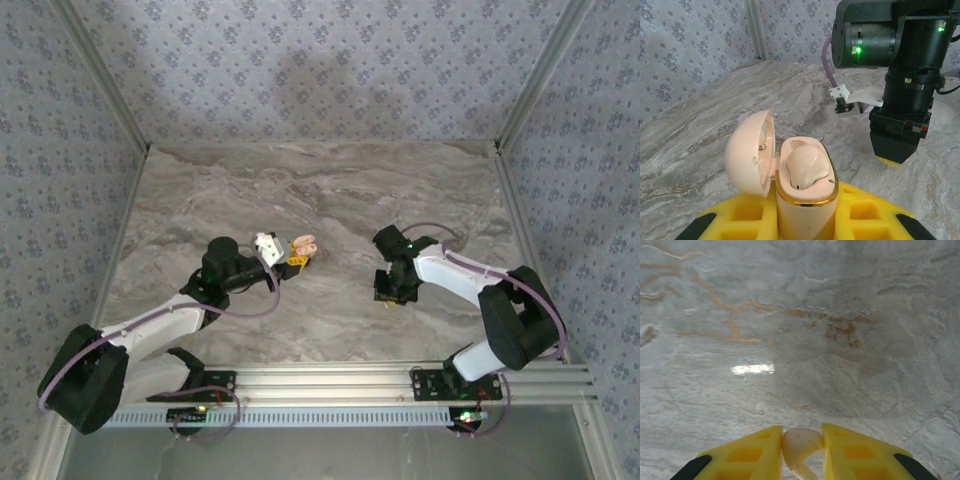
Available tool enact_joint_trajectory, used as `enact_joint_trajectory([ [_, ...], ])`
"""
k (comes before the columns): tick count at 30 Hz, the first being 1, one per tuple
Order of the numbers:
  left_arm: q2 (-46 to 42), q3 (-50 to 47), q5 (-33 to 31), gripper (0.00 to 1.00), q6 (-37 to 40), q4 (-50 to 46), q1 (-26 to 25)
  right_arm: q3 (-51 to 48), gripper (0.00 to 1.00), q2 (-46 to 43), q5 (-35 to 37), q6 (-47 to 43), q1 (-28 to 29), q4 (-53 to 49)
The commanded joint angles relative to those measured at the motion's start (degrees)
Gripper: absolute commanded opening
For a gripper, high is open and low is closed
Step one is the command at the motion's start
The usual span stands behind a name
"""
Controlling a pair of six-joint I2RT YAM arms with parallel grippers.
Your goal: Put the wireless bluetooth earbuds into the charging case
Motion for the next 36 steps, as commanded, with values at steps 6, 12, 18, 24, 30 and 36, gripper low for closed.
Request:
enact_joint_trajectory([
  [6,-0.46,2.14,0.0,0.03,0.99,0.66,0.11,2.0,0.33,4.08,1.8,2.02,1.63,-4.49],
  [12,-0.57,2.09,0.0,0.03,0.99,0.5,0.12,6.21,0.43,3.88,1.63,0.22,1.85,-10.86],
  [18,-0.83,2.14,0.0,0.03,0.99,0.3,0.16,10.75,0.44,4.18,0.48,-2.27,0.01,-19.14],
  [24,-1.17,2.05,-0.25,0.03,1.21,-0.22,0.16,12.2,0.44,8.65,-1.2,-7.11,-1.19,-21.15],
  [30,-1.35,2.06,-0.44,0.03,1.43,-0.48,0.16,13.34,0.45,11.71,-2.96,-9.18,-1.35,-19.67],
  [36,-1.53,1.98,-0.6,0.03,1.43,-0.74,0.16,14.41,0.44,14.18,-2.93,-10.87,-2.22,-19.54],
])
